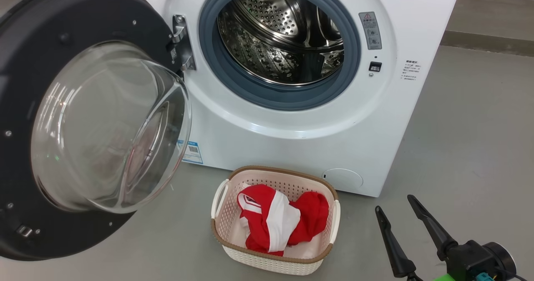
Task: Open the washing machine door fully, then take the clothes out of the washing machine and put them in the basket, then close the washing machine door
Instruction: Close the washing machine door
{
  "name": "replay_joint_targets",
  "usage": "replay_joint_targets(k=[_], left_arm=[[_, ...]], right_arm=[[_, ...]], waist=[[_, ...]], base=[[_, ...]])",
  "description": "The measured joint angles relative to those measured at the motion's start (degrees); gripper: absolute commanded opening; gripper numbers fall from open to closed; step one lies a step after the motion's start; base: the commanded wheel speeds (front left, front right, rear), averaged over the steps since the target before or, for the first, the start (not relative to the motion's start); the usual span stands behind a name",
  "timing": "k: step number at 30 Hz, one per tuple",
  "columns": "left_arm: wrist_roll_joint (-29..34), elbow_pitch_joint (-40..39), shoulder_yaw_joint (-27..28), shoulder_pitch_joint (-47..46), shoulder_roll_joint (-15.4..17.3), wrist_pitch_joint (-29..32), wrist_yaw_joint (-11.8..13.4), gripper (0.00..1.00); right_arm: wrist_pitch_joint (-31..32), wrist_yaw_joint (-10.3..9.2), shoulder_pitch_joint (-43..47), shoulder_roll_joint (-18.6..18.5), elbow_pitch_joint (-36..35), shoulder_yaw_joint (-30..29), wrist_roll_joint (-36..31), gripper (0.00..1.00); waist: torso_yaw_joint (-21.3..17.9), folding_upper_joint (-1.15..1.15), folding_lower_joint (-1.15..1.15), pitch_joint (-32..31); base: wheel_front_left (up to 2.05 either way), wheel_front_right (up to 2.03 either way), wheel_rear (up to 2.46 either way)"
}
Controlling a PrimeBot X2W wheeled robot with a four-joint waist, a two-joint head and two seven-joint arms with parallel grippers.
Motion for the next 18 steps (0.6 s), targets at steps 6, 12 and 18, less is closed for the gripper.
replay_joint_targets(k=[6, 12, 18], left_arm=[[-0.08, 0.22, -1.11, 0.01, 0.05, 3.03, -1.11, 0.00], [-0.55, -2.42, -1.99, 0.13, -1.49, 5.56, -1.54, 0.00], [-1.87, -6.72, -2.41, 1.08, -4.55, 7.70, -1.44, 0.00]], right_arm=[[-0.01, 0.00, 0.01, 0.00, -0.30, -0.14, 0.01, 1.00], [-0.59, 0.00, 0.01, -0.01, -0.21, -0.31, 0.04, 1.00], [-1.15, 0.00, -0.01, 0.00, 0.35, -0.40, 0.18, 1.00]], waist=[[0.55, 0.00, 0.00, 0.16], [1.25, 0.00, 0.00, 1.02], [1.45, 0.00, 0.00, 1.65]], base=[[0.00, 0.00, 0.00], [0.00, 0.00, 0.00], [0.00, 0.00, 0.00]])
